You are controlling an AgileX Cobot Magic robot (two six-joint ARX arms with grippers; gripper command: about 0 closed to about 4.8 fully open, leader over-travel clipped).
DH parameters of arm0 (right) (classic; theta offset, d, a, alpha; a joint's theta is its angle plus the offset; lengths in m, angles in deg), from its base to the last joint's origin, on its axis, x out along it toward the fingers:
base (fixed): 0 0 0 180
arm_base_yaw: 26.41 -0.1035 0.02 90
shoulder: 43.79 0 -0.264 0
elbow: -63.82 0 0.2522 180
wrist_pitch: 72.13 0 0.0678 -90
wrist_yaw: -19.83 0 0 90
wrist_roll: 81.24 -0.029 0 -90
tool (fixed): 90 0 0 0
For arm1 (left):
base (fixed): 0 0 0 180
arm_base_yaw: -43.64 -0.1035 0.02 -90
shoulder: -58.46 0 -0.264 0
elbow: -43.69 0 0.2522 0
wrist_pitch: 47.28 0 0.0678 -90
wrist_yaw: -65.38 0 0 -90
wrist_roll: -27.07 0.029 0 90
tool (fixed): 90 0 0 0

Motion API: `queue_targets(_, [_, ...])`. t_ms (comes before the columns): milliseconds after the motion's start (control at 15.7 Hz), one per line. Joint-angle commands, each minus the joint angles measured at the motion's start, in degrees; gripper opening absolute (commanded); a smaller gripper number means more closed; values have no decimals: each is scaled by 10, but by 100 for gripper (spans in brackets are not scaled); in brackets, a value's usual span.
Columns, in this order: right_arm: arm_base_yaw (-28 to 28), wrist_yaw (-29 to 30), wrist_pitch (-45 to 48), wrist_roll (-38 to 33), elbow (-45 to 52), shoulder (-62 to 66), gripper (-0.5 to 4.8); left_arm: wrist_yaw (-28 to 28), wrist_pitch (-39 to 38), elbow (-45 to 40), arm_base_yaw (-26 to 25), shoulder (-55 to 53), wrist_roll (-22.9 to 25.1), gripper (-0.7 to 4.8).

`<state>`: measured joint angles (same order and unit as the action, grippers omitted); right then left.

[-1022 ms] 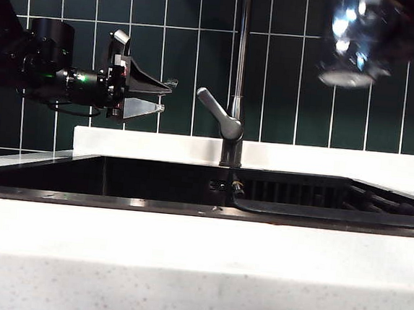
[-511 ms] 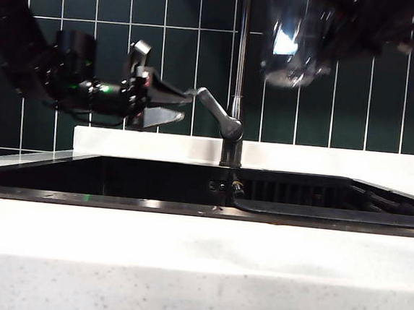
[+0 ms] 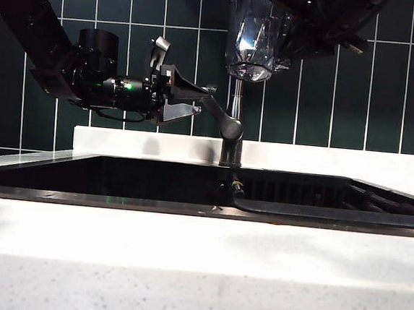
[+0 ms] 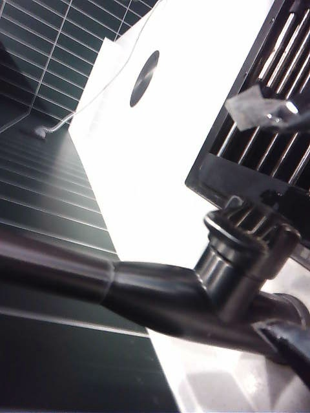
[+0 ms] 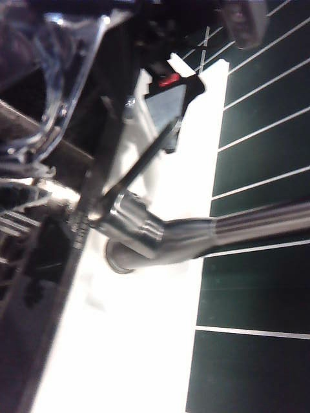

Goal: Pick up the mug next to the sink, go to the faucet to get some water, pour the water into the sink, and finally put the mug back to its place.

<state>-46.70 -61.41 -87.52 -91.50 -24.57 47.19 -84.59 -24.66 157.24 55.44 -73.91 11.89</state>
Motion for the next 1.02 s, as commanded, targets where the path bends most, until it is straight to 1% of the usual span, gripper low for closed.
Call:
queue_targets(64, [-3, 6, 5, -4, -28, 7, -9, -3, 5, 1, 3, -1, 20, 372])
queue_targets(192, [-3, 9, 6, -4, -33, 10, -9, -3, 6, 2, 4, -1, 41, 372])
queue_targets(383, [-3, 16, 6, -4, -35, 15, -9, -9, 6, 1, 4, -1, 58, 372])
queue_targets(447, [-3, 24, 5, -5, -35, 16, -9, -21, 12, 2, 4, -1, 58, 372])
queue_targets(639, [-3, 33, 5, -5, -35, 16, -9, -33, 37, 2, 5, -1, 57, 372])
queue_targets(958, [-3, 43, 5, -4, -35, 16, -9, -39, 73, 5, 7, -1, 57, 372])
queue_targets(1022, [-3, 45, 5, -4, -35, 16, -9, -44, 70, 14, 7, -1, 56, 372])
